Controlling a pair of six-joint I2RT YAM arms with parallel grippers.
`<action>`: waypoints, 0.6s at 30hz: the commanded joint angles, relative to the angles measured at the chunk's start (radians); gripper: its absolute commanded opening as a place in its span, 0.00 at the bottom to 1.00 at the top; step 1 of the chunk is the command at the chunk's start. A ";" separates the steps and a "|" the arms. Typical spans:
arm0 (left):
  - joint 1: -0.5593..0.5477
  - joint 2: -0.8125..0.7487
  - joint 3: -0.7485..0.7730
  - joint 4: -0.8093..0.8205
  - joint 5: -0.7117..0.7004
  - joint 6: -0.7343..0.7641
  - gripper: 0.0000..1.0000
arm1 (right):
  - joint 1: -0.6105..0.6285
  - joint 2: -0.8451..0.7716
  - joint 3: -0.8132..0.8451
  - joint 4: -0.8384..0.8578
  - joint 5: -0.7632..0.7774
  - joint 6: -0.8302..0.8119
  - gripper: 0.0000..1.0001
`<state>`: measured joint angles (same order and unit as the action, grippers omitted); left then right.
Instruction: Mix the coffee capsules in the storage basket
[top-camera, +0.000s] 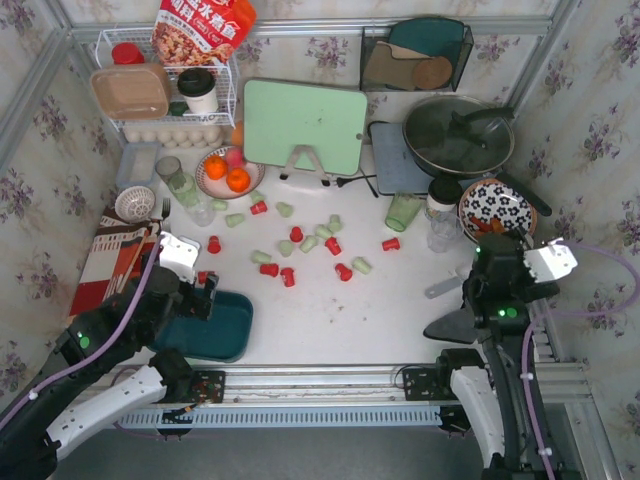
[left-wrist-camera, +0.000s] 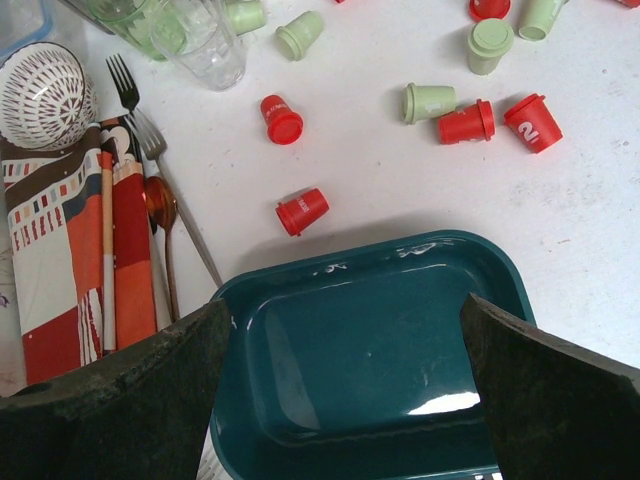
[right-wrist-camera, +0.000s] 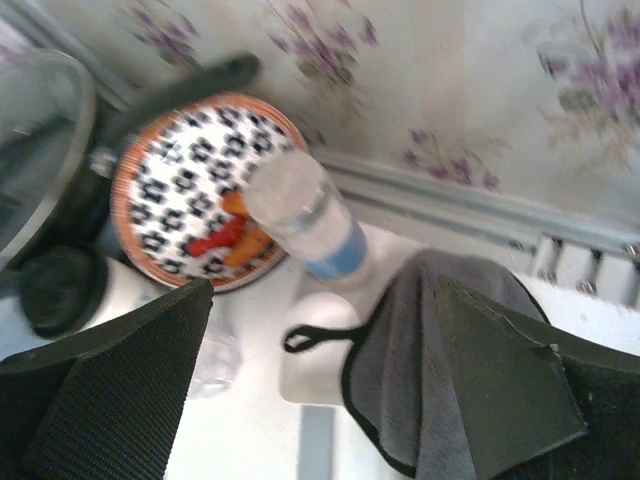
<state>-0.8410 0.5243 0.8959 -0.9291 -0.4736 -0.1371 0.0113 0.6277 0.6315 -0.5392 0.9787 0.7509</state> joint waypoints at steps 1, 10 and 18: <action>0.006 0.006 -0.003 0.018 0.003 0.008 0.99 | -0.001 -0.052 0.071 0.193 -0.090 -0.271 1.00; 0.028 0.030 -0.002 0.017 0.000 0.004 0.99 | 0.011 0.016 0.237 0.222 -0.465 -0.373 0.94; 0.059 0.063 -0.002 0.020 -0.004 -0.034 0.99 | 0.349 0.134 0.195 0.264 -0.435 -0.433 0.85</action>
<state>-0.7929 0.5751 0.8951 -0.9287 -0.4744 -0.1394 0.1986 0.7246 0.8501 -0.3374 0.5205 0.3832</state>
